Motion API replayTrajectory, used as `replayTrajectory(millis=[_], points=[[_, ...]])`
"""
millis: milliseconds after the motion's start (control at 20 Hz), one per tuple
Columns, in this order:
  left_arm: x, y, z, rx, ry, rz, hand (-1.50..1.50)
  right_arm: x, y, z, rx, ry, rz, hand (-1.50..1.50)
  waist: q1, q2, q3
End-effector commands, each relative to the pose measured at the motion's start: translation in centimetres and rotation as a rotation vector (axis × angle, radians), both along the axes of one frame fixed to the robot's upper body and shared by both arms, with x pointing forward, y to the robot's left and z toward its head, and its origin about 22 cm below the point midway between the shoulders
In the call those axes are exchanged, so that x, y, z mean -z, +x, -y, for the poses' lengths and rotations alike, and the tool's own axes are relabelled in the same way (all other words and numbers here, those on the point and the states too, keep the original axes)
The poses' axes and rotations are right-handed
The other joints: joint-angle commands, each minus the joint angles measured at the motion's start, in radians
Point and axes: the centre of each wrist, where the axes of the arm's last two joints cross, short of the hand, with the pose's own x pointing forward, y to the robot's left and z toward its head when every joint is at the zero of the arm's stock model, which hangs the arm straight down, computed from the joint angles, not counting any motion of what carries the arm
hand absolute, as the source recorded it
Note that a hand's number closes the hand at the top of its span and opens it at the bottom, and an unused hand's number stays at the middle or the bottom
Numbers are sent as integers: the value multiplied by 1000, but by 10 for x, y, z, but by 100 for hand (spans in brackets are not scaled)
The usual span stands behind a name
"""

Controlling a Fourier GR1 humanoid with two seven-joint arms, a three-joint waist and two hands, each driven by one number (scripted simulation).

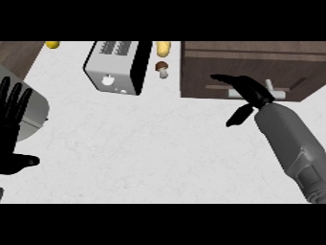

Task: Pick up the cup, place it into the drawer and close the drawer

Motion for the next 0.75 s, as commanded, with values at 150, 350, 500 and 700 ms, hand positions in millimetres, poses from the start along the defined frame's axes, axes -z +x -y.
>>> replayTrajectory(millis=[150, 350, 500, 700], points=[[-3, 13, 0, 21, -4, -1, -150, -21, 16, 19, 41, 6, 0, -150, 21, 20, 5], [7, 10, 6, 29, 20, 13, -150, -39, 22, 37, 65, 3, -11, -150, 37, 28, 5], [8, 9, 10, 22, 8, 12, -150, -41, 23, 40, 69, 6, -18, -150, 43, 27, 5], [-4, 16, 7, 21, 37, 31, -150, -47, 24, 45, 69, 10, -9, -150, 55, 33, 6]])
